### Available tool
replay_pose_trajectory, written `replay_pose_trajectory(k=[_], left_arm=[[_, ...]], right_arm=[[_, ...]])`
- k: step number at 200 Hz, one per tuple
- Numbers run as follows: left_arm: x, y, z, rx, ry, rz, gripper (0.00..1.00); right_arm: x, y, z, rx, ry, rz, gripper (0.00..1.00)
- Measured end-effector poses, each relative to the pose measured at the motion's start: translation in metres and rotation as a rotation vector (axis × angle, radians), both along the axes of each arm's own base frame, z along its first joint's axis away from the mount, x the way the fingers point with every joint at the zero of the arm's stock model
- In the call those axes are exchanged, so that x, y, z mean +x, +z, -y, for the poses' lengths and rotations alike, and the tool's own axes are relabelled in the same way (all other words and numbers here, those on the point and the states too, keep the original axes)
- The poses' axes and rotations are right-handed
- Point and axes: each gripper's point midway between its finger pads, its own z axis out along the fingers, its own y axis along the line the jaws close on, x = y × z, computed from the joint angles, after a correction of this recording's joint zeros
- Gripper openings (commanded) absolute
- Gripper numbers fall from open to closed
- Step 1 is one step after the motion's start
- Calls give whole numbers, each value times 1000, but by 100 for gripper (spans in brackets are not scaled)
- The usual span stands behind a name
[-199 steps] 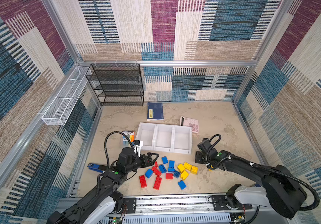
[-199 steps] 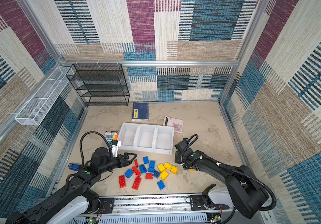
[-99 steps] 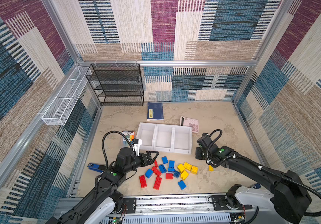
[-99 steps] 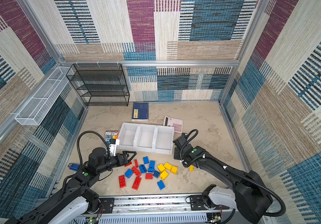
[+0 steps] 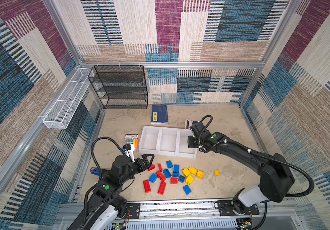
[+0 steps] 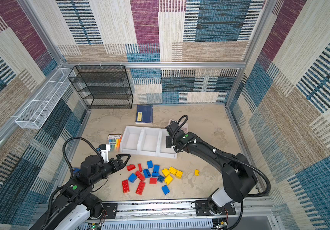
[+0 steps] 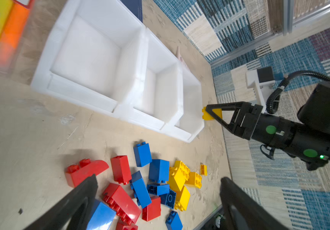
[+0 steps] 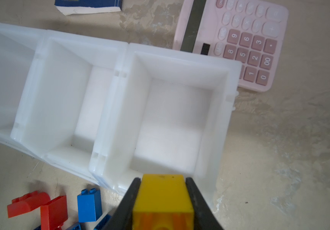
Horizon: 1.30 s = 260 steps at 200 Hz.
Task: Sort the legos into containers by color
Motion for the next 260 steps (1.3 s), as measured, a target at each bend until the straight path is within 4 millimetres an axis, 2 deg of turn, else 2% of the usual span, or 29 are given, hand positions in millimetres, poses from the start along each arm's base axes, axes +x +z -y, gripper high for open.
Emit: replay_pose_trajectory(k=[25, 35, 77, 92, 122, 152, 172, 199, 260], left_arm=[[-2, 3, -6, -27, 41, -4, 99], [-3, 4, -6, -31, 38, 1, 99], [-8, 5, 8, -52, -46, -26, 99], [-8, 3, 14, -50, -71, -48, 97], [-5, 6, 21, -31, -107, -85, 92], [-3, 11, 22, 28, -124, -116, 87], [-5, -1, 14, 105, -106, -174, 84], [-15, -26, 5, 213, -100, -278, 82], [-30, -72, 5, 407, -152, -423, 87]], right_arm=[[1, -14, -3, -15, 14, -29, 38], [1, -17, -3, -19, 16, -32, 44], [2, -17, -3, -22, 21, -22, 57], [3, -10, -4, -16, 23, -11, 59], [5, 21, -6, 25, 24, 49, 60], [-6, 39, -2, 54, 32, 85, 60], [-18, 39, 6, 59, 30, 80, 61], [-35, 37, 15, 70, 32, 68, 61], [-59, 24, 27, 90, 22, 25, 64]])
